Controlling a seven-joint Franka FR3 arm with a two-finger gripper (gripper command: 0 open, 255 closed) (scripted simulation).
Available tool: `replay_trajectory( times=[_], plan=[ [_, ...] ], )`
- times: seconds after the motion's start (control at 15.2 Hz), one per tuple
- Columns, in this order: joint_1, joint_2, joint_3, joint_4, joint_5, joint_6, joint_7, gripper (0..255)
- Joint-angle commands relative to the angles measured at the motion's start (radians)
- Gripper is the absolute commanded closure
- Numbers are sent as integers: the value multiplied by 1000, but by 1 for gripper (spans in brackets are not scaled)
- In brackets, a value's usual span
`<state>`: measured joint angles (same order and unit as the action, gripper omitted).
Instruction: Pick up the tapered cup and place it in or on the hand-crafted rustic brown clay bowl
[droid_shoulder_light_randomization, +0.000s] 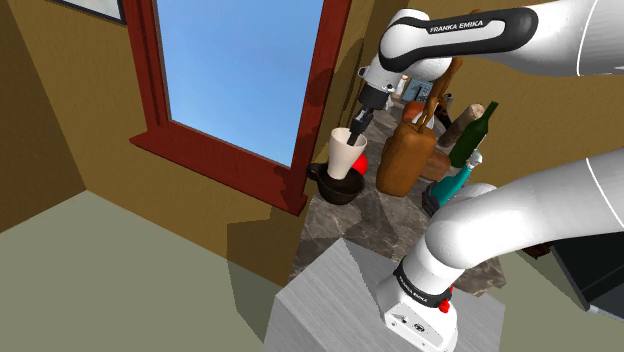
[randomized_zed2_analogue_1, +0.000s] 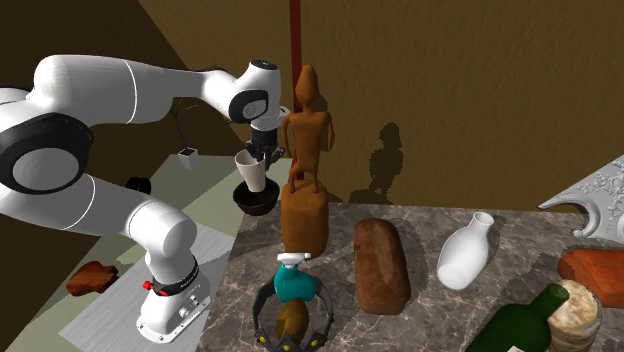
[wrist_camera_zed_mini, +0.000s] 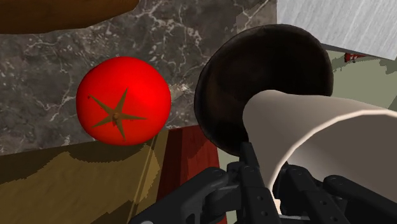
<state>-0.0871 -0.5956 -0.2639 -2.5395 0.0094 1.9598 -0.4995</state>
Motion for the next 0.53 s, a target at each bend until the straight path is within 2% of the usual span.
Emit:
replay_trajectory(
  times=[0.0, 0.13, 0.2, 0.46],
  plan=[
    [0, 0, 0, -1, 0, 1, 0, 255],
    [0, 0, 0, -1, 0, 1, 0, 255],
    [0, 0, 0, -1, 0, 1, 0, 0],
    [0, 0, 0, -1, 0, 1, 0, 0]
  ],
)
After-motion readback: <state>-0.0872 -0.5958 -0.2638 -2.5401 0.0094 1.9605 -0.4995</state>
